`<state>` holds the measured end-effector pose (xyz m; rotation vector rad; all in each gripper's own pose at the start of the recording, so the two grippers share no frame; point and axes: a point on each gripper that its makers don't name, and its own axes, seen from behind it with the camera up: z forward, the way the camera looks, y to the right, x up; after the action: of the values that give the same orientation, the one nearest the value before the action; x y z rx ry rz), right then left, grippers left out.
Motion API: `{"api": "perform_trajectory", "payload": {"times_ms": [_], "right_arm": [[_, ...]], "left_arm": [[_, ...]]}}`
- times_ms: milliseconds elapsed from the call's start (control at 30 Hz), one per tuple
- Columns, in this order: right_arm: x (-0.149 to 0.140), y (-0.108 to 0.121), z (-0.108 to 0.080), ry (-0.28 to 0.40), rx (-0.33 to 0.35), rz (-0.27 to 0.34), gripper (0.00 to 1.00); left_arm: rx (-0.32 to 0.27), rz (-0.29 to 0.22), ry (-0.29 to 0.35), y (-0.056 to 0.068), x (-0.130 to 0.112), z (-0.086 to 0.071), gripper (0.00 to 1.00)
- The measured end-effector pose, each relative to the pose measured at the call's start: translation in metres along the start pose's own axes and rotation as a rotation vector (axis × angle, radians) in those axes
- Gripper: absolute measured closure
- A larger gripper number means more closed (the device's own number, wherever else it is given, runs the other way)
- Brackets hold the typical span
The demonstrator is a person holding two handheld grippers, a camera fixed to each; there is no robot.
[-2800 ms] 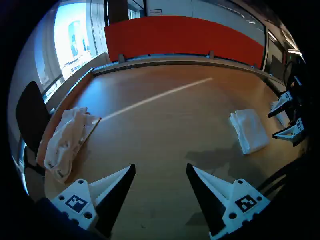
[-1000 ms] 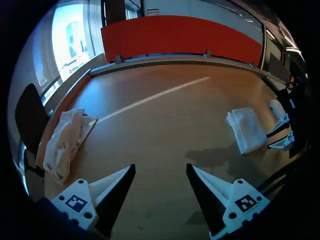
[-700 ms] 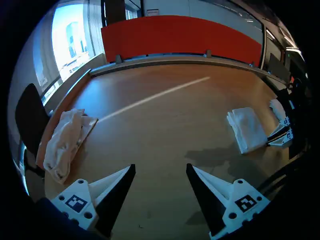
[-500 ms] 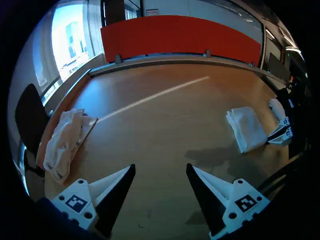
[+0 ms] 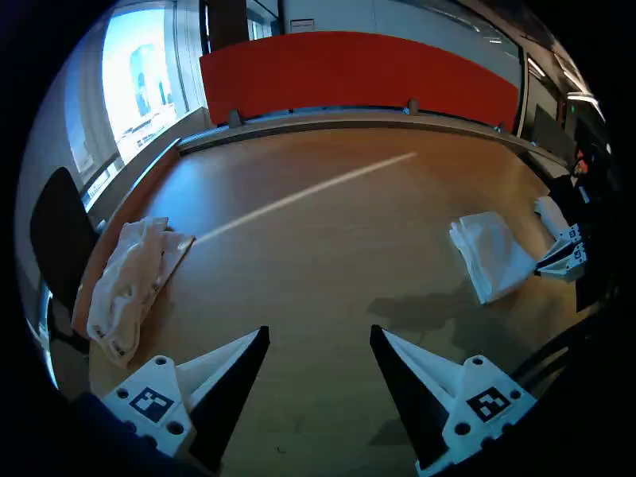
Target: Fold towel
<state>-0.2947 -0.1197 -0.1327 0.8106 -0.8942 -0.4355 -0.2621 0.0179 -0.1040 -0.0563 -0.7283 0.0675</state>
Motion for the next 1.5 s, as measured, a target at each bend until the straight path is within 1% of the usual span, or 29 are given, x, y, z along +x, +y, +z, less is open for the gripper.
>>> {"api": "perform_trajectory", "payload": {"times_ms": [400, 600, 800, 1000, 1300, 1500], "right_arm": [[0.077, 0.018, -0.034, 0.144, -0.058, -0.073, 0.94], [0.115, 0.027, -0.055, 0.221, -0.083, -0.084, 0.94], [0.142, 0.032, -0.074, 0.283, -0.103, -0.098, 0.94], [0.147, 0.041, -0.085, 0.297, -0.126, -0.099, 0.94], [0.146, 0.058, -0.102, 0.309, -0.153, -0.066, 0.94], [0.142, 0.078, -0.118, 0.310, -0.180, -0.047, 0.93]], "left_arm": [[-0.010, -0.003, 0.022, 0.005, 0.012, 0.001, 0.06], [-0.014, 0.003, 0.033, 0.007, 0.019, 0.002, 0.06], [-0.016, 0.004, 0.044, 0.009, 0.024, 0.001, 0.06], [-0.022, 0.007, 0.051, 0.013, 0.028, 0.002, 0.06], [-0.034, 0.015, 0.056, 0.019, 0.031, 0.003, 0.06], [-0.040, 0.022, 0.058, 0.022, 0.033, 0.005, 0.06]]}}
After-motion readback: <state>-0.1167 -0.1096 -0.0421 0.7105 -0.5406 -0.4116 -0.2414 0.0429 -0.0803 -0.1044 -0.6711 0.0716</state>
